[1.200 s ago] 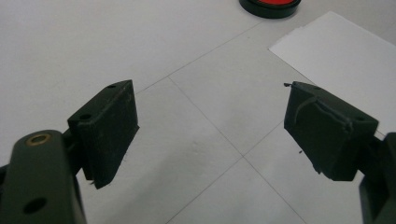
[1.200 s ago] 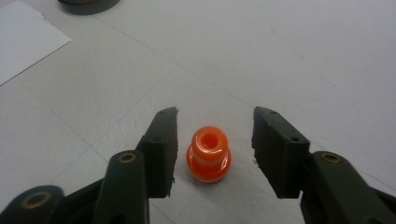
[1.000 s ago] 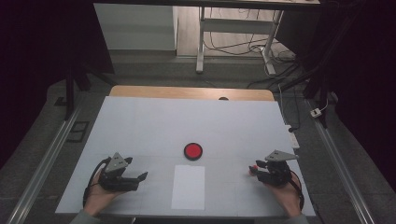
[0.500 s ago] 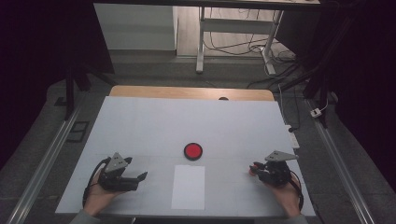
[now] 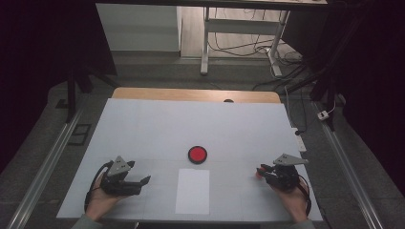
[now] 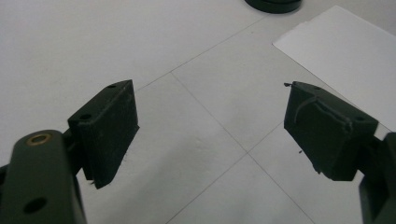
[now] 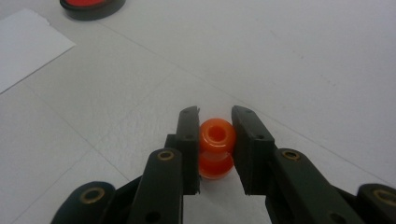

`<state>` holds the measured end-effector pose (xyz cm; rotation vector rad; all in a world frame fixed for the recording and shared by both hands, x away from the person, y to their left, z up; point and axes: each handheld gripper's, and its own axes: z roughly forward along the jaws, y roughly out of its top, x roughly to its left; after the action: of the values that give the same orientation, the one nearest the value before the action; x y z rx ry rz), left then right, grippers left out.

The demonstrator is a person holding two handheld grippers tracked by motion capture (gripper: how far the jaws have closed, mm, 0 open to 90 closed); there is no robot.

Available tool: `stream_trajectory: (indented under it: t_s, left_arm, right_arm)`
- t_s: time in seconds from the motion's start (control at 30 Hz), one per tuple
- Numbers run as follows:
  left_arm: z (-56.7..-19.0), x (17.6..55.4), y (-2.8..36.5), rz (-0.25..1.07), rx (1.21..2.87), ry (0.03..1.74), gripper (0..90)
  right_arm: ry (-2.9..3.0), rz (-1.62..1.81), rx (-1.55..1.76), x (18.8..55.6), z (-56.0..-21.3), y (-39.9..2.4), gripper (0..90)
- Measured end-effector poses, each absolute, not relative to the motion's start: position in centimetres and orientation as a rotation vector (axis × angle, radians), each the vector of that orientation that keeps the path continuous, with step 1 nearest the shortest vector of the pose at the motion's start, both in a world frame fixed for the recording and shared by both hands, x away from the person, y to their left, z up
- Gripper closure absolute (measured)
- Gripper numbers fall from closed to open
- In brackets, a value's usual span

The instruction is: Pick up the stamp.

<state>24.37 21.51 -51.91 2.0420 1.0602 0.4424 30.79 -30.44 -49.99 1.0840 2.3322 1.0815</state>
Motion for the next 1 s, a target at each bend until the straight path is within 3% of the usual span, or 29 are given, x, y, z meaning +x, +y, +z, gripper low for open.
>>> stream_trajectory:
  t_s: [1.0]
  left_arm:
    - [-52.0, 24.5, 21.6, 0.427, 2.034, 1.075, 17.8]
  right_arm:
    - [2.189, 1.295, 1.069, 30.5, -48.3, -30.9, 72.4]
